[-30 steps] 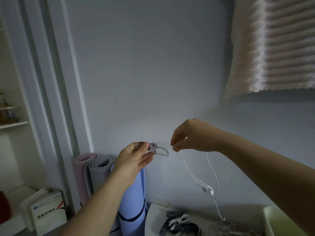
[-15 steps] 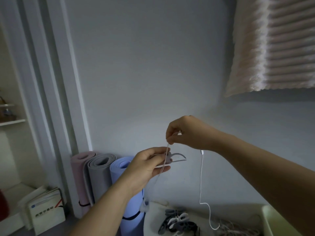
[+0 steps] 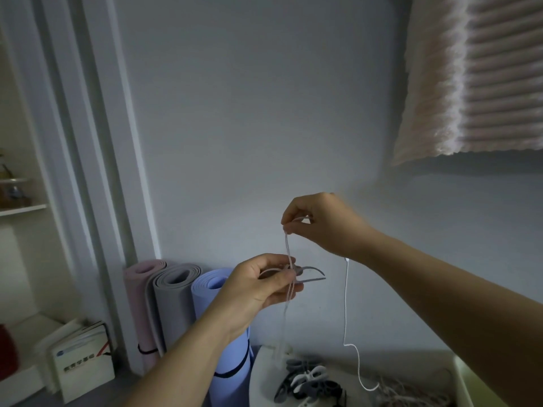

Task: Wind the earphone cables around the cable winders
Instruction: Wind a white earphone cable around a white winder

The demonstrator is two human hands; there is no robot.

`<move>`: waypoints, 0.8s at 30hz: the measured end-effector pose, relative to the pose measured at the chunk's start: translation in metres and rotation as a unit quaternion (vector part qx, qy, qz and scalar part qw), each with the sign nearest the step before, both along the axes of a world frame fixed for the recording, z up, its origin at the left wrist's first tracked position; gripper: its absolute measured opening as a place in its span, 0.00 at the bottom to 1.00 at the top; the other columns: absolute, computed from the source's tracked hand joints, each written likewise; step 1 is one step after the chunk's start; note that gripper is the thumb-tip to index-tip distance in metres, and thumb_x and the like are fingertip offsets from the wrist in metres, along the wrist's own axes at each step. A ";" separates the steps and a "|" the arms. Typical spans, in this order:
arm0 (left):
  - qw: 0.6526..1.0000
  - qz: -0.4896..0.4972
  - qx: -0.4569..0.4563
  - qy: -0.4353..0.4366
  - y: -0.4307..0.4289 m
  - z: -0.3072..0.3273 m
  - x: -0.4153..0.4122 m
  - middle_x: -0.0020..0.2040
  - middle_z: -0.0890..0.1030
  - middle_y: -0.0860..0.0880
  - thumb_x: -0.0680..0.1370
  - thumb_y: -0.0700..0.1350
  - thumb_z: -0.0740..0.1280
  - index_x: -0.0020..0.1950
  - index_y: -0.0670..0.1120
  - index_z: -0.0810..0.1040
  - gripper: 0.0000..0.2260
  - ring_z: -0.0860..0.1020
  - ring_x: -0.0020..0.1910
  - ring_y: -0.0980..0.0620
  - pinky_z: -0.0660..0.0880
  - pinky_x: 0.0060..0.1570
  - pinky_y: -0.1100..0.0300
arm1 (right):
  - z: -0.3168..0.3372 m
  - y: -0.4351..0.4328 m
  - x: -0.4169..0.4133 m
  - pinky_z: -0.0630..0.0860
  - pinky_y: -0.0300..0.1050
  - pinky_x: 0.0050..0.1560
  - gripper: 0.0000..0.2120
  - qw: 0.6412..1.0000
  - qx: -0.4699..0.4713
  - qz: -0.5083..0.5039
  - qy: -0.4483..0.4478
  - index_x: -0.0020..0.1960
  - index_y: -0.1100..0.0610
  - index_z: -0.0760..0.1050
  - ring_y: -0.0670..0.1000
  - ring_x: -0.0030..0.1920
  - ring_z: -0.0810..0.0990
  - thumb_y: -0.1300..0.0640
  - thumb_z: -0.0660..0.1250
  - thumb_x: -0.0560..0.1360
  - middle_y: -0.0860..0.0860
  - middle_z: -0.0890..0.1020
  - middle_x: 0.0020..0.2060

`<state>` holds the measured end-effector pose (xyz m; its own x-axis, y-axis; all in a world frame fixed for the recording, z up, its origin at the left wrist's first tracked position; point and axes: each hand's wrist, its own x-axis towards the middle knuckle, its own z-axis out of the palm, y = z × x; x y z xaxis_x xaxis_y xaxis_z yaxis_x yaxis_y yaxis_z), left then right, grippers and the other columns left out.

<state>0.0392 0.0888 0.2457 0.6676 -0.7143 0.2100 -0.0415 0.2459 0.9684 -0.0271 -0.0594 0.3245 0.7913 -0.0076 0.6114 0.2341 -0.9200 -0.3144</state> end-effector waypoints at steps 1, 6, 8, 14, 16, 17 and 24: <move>1.000 0.002 0.005 -0.006 -0.001 0.000 0.000 0.44 0.86 0.46 0.75 0.35 0.67 0.51 0.41 0.79 0.07 0.85 0.43 0.46 0.81 0.45 0.59 | 0.000 0.000 0.001 0.66 0.23 0.38 0.02 1.000 -0.002 -0.002 -0.008 0.46 0.56 0.81 0.30 0.36 0.74 0.60 0.70 0.74 0.46 0.83 0.40; 0.999 -0.004 0.025 -0.034 -0.001 -0.001 -0.002 0.44 0.86 0.46 0.75 0.34 0.68 0.50 0.41 0.80 0.06 0.85 0.44 0.47 0.81 0.47 0.59 | 0.004 0.000 0.001 0.65 0.22 0.38 0.02 0.999 -0.002 -0.009 -0.036 0.47 0.57 0.81 0.29 0.35 0.73 0.60 0.70 0.74 0.44 0.81 0.38; 0.999 -0.009 0.027 -0.038 0.000 -0.002 -0.004 0.43 0.85 0.46 0.75 0.34 0.68 0.50 0.41 0.79 0.06 0.84 0.42 0.48 0.81 0.46 0.60 | 0.006 0.000 0.002 0.65 0.21 0.39 0.03 0.999 0.005 -0.011 -0.053 0.47 0.57 0.81 0.31 0.35 0.74 0.61 0.70 0.74 0.46 0.82 0.39; 0.998 -0.014 0.034 -0.045 0.001 -0.003 -0.007 0.43 0.85 0.46 0.75 0.32 0.68 0.49 0.40 0.79 0.06 0.84 0.41 0.50 0.80 0.42 0.62 | 0.012 -0.001 0.007 0.65 0.21 0.40 0.03 0.992 0.047 -0.023 -0.115 0.45 0.58 0.81 0.29 0.36 0.74 0.63 0.69 0.73 0.44 0.80 0.36; 0.998 -0.013 0.042 -0.054 0.001 -0.004 -0.009 0.41 0.84 0.47 0.75 0.32 0.68 0.48 0.41 0.79 0.06 0.84 0.40 0.49 0.81 0.44 0.61 | 0.017 -0.001 0.009 0.65 0.21 0.40 0.02 0.990 0.053 -0.028 -0.131 0.45 0.58 0.81 0.32 0.36 0.75 0.63 0.69 0.73 0.44 0.80 0.36; 0.997 -0.012 0.049 -0.062 0.000 -0.004 -0.010 0.41 0.84 0.48 0.75 0.32 0.68 0.48 0.41 0.79 0.06 0.84 0.40 0.49 0.81 0.45 0.61 | 0.018 -0.002 0.010 0.65 0.21 0.40 0.02 0.988 0.057 -0.031 -0.137 0.45 0.58 0.81 0.33 0.37 0.75 0.63 0.69 0.73 0.45 0.80 0.36; 0.996 -0.020 0.059 -0.056 0.002 -0.009 -0.011 0.42 0.84 0.47 0.75 0.33 0.68 0.48 0.41 0.80 0.05 0.83 0.41 0.50 0.79 0.44 0.62 | 0.022 -0.010 0.020 0.69 0.24 0.43 0.02 0.978 0.105 -0.058 -0.169 0.44 0.56 0.81 0.42 0.41 0.77 0.61 0.70 0.73 0.45 0.80 0.36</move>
<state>0.0277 0.0908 0.2368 0.6154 -0.7639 0.1945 -0.1444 0.1334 0.9805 -0.0075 -0.0695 0.3461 0.5308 -0.2387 0.8132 0.2559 -0.8696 -0.4223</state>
